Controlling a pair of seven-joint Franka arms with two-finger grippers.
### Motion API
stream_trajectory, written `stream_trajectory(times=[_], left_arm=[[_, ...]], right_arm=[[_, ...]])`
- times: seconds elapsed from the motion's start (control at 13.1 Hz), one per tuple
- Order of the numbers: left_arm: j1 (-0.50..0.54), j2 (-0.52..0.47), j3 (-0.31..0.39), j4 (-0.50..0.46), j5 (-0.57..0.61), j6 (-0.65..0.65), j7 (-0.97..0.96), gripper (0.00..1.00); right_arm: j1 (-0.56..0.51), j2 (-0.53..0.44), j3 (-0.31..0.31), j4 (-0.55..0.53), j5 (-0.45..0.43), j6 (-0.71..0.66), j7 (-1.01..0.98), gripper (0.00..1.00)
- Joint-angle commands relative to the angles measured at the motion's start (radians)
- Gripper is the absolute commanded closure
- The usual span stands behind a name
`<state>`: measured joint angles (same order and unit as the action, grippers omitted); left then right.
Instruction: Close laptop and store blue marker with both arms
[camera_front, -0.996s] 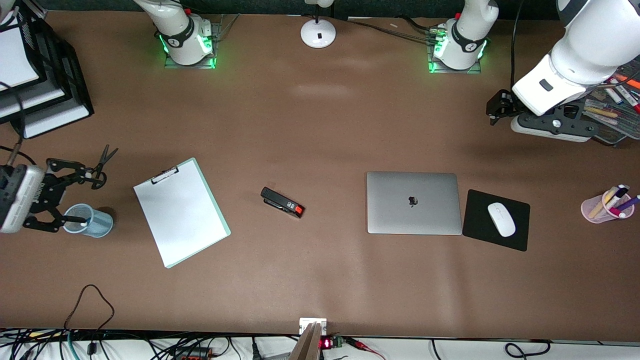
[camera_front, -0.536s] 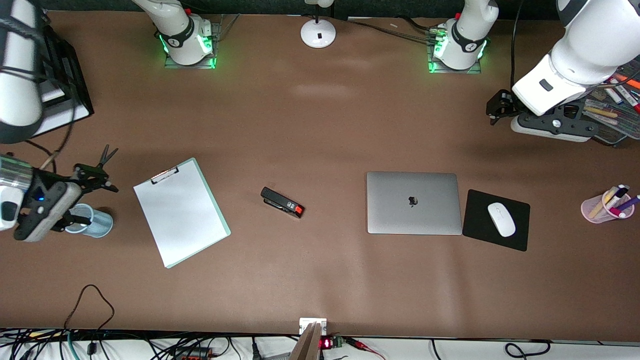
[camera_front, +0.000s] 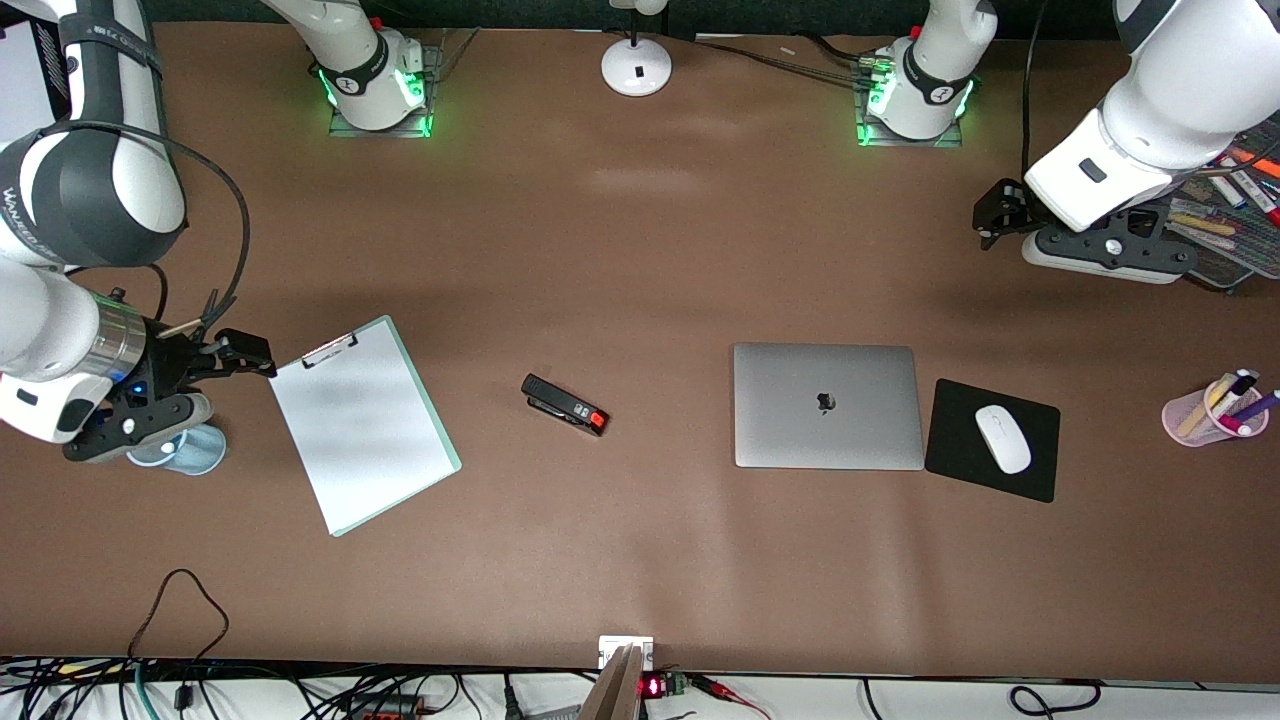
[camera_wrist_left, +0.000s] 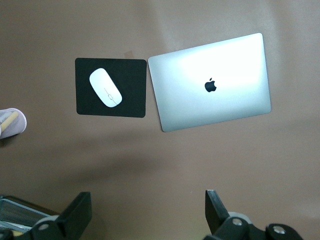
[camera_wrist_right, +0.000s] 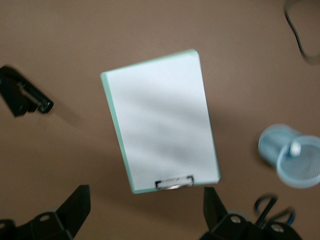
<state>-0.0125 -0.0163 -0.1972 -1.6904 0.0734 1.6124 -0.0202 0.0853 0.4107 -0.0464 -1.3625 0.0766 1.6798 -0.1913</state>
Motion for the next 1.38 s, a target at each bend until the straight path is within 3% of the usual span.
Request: stream_trajectory(times=[0.0,0.31,0.61,0.77,1.0,1.3], left_arm=[[0.002,-0.002,-0.005,0.018,0.022,-0.019,-0.010,0.00],[0.000,-0.004,-0.007,0.018,0.023,-0.019,-0.012,0.00],[0.000,-0.004,-0.007,0.018,0.022,-0.019,-0.010,0.00],[0.005,-0.004,-0.002,0.018,0.022,-0.020,-0.006,0.00],[0.005,-0.004,-0.004,0.018,0.022,-0.022,-0.001,0.00],[0.005,-0.004,-0.004,0.018,0.022,-0.022,-0.001,0.00]], right_arm=[[-0.002,-0.078,-0.007,-0.053,-0.050,-0.083,0.177,0.00],[-0.122,-0.157,-0.012,-0.046,-0.084,-0.098,0.167,0.00],[-0.133,-0.211,-0.007,-0.020,-0.101,-0.213,0.171,0.00],[-0.124,-0.262,-0.003,-0.075,-0.106,-0.178,0.174,0.00],[-0.125,-0.407,-0.001,-0.280,-0.097,-0.056,0.174,0.00],[-0.127,-0.417,-0.003,-0.271,-0.098,-0.127,0.171,0.00]])
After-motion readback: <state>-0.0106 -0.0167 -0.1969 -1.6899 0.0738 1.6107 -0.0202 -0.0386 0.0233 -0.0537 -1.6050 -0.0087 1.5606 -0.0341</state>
